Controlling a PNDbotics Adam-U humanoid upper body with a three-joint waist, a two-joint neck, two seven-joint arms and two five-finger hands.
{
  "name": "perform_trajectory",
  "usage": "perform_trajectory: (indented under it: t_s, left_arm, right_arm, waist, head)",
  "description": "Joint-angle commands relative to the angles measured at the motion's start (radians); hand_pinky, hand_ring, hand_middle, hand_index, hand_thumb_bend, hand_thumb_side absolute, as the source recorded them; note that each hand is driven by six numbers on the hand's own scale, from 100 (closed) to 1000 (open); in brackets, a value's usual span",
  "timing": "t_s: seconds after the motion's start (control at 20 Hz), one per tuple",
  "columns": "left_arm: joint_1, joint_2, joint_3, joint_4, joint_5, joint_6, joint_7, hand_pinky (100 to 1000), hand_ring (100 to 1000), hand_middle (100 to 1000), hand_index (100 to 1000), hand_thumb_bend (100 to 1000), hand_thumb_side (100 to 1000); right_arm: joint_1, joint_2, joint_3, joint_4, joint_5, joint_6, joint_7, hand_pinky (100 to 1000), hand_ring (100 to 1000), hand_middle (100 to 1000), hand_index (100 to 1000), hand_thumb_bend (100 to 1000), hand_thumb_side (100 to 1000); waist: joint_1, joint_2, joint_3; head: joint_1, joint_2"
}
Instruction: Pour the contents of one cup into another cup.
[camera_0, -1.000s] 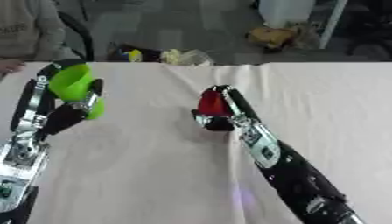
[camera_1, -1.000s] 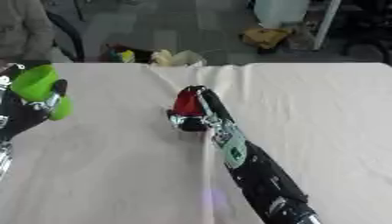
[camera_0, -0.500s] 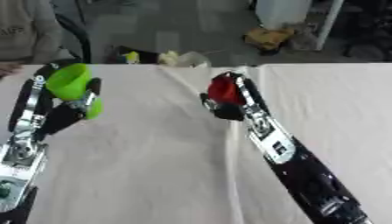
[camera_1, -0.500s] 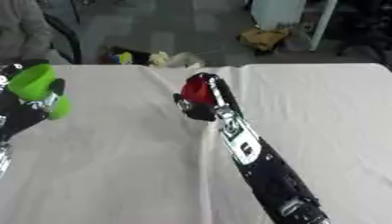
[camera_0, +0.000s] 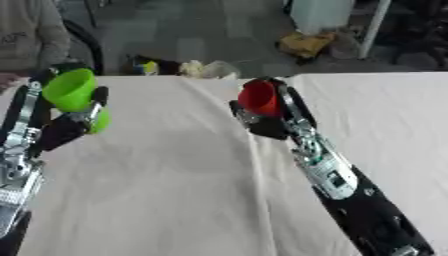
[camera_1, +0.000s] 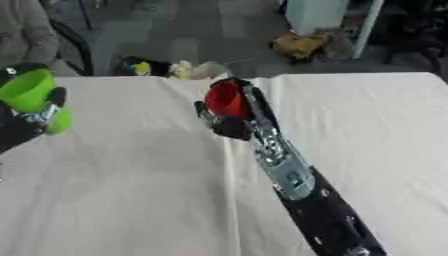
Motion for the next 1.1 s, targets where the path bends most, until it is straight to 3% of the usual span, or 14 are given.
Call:
perform_trajectory:
  t_s: [0.05,0.25,0.45,0.8,1.1]
  left_arm:
    - [-0.023,0.052,0.007,-0.024,0.014,-0.001,-0.022,257,361,489,749,100,306]
    - [-0.036,0.071,-0.002,-0.02,0.031,-0.002,-0.043,256,361,488,749,100,305]
    - [-0.054,0.08,-0.019,-0.016,0.044,-0.005,-0.059,255,360,488,749,100,301]
    - [-0.102,0.084,-0.055,-0.015,0.072,-0.01,-0.084,253,358,486,749,100,295]
    - [-0.14,0.094,-0.098,-0.015,0.066,-0.021,-0.122,243,352,481,744,100,283]
  right_arm:
    - [-0.016,-0.043,0.06,-0.082,-0.062,0.014,0.049,461,330,300,483,100,228]
    - [-0.027,-0.055,0.156,-0.119,-0.135,0.022,0.122,463,332,301,487,100,229]
    - [-0.045,-0.04,0.21,-0.103,-0.175,0.02,0.196,464,333,300,488,100,221]
    - [-0.071,0.005,0.226,-0.014,-0.164,-0.013,0.322,467,337,302,492,100,217]
    - [-0.077,0.022,0.219,0.041,-0.149,-0.04,0.35,468,339,304,495,100,219]
  waist:
    - [0.002,-0.019,0.002]
    - [0.007,-0.021,0.009]
    - [0.014,-0.024,0.017]
    - [0.021,-0.023,0.028]
    - [0.024,-0.021,0.029]
  head:
    - [-0.002,-0.011]
    - [-0.009,-0.011]
    - [-0.018,-0.009]
    - [-0.027,-0.013]
    - [-0.029,-0.016]
